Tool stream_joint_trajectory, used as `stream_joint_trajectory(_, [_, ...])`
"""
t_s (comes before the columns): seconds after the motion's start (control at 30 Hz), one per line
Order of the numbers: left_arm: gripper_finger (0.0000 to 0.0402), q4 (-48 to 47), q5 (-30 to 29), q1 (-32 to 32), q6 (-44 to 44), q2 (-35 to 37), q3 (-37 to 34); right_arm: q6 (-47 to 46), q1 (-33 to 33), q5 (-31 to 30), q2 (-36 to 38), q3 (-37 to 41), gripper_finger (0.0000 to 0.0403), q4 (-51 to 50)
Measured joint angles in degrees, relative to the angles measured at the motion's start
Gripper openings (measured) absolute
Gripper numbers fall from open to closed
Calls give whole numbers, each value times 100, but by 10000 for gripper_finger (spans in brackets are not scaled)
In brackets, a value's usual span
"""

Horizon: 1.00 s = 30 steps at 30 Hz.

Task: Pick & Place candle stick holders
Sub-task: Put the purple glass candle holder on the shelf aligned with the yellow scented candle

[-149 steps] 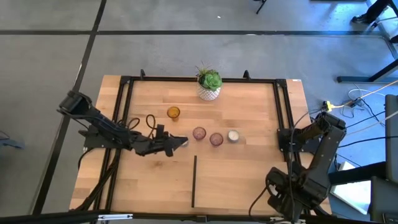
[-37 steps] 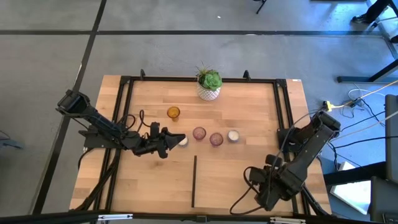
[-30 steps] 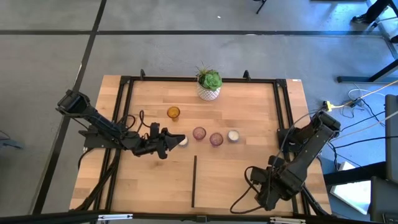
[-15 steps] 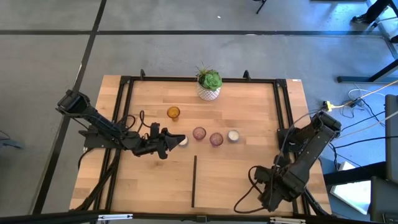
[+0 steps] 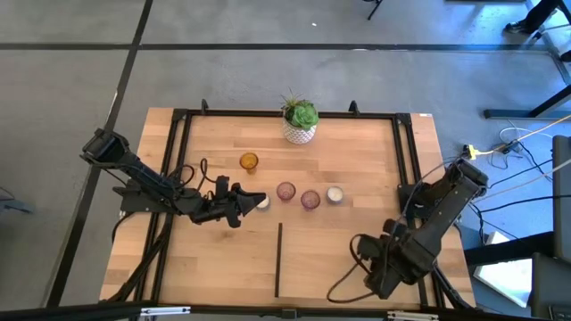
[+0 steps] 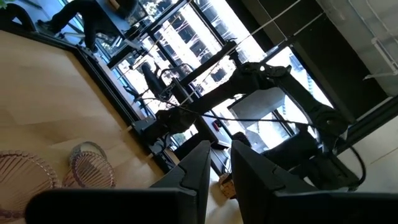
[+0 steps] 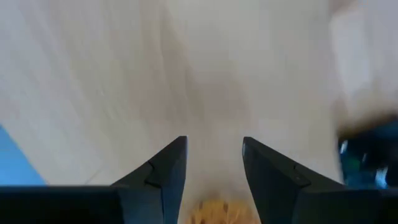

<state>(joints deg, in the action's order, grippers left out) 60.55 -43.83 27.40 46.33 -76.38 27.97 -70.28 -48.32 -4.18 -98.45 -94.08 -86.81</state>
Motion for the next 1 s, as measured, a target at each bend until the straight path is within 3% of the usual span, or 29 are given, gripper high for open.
stream_joint_trajectory(0.17, [59, 462, -3, 0, 9, -2, 0, 542, 384, -761, 0, -637, 160, -60])
stream_joint_trajectory(0.33, [59, 1175, 109, 0, -606, 10, 0, 1135, 854, -1203, 0, -1105, 160, -72])
stream_joint_trajectory(0.63, [59, 679, 368, -39, -647, 55, 0, 1383, 2075, -1399, 2, -1213, 160, -168])
stream_joint_trajectory(0.83, [59, 625, 1027, -432, -419, 55, 0, 1734, 2873, -1288, 2, -1213, 160, -204])
stream_joint_trajectory(1.0, [59, 625, 1906, -854, -182, 55, 0, 1983, 3321, -1234, 4, -1169, 160, -315])
